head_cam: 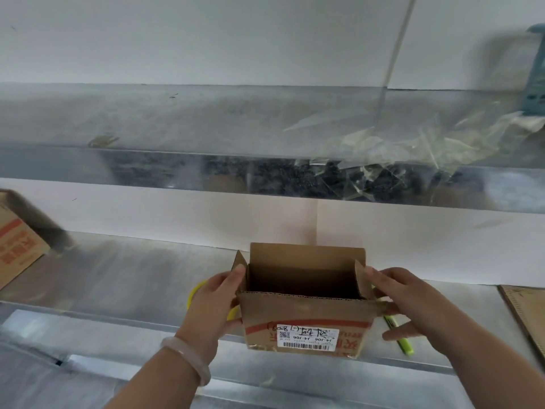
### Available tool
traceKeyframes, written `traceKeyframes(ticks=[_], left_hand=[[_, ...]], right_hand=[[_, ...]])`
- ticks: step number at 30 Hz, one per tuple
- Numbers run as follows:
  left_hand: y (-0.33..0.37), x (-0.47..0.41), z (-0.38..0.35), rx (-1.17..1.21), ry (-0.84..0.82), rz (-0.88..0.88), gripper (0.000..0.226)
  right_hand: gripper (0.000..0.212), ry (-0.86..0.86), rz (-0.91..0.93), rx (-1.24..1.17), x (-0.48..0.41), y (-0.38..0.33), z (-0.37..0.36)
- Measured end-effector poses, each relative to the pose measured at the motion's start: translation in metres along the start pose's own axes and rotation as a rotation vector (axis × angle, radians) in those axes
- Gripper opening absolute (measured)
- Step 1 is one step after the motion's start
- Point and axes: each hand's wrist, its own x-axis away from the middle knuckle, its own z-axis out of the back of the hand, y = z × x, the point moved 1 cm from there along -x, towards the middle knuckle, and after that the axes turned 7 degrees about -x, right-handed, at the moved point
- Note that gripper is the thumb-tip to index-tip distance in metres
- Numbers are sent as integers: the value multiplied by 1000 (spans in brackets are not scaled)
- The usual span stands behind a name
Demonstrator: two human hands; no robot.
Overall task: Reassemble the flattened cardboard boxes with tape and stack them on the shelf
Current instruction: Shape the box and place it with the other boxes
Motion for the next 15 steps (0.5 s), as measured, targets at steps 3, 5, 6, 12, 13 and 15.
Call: traceKeyframes(ticks=[3,5,6,12,13,15], left_hand=[[0,9,-2,-52,-4,-28,13],[0,19,-1,-31,39,-50,14],[1,23,2,-13,71,-60,15],[18,43,54,129,201,-128,14],[20,44,66,150,217,-144,18],[22,46,88,163,258,-159,29]], right_hand=[[54,-6,48,256,3,-3,-4],[42,38,112,329,8,-1,-6],[31,59,137,320,11,-1,-5],[25,51,199,88,30,-23,-20],[26,47,225,75,30,-29,-29],[27,30,259,58,32,-38,-53]])
